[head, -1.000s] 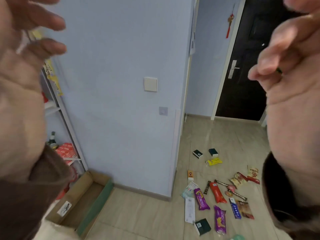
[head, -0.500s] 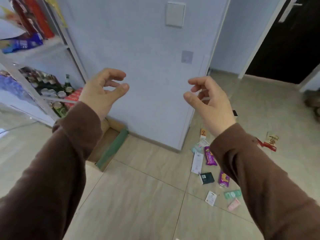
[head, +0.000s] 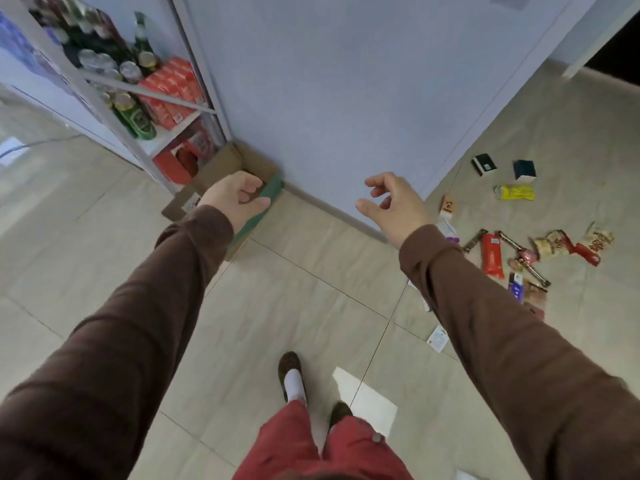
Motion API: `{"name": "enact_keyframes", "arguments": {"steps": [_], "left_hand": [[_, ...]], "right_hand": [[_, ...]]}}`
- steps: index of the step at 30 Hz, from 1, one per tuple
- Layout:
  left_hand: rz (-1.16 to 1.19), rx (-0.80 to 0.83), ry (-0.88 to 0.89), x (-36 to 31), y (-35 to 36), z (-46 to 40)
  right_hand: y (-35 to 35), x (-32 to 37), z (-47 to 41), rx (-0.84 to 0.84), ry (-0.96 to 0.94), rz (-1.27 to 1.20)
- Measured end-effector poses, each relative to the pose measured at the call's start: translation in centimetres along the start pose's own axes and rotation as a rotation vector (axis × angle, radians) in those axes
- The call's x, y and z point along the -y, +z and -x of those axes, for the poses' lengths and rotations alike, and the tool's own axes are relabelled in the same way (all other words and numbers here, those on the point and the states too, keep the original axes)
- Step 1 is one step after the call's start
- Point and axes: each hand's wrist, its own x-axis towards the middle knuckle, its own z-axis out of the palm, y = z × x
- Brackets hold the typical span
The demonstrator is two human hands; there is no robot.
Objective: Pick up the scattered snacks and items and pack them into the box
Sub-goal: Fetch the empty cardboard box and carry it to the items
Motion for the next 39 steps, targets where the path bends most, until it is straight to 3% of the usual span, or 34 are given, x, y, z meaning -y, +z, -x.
{"name": "enact_keyframes", "arguments": {"steps": [8, 24, 32, 39], "left_hand": [[-0.050, 0.063, -0.244, 9.9, 0.1, -6.3], [0.065, 0.059, -0.608, 24.6, 0.6, -20.4], [0.161, -0.045, -0.756, 31.9, 0.8, -28.0], [0.211, -0.187, -0.911, 39.2, 3.0, -34.7]], "right_hand": [[10.2, -1.5, -7.5, 0.160, 0.112, 0.046], [25.2, -2.3, -28.9, 0.338, 0.243, 0.091], [34.7, -2.9, -41.0, 0.302, 0.255, 0.138], [42.6, -6.1, -53.3, 0.394, 0.188, 0.234]]}}
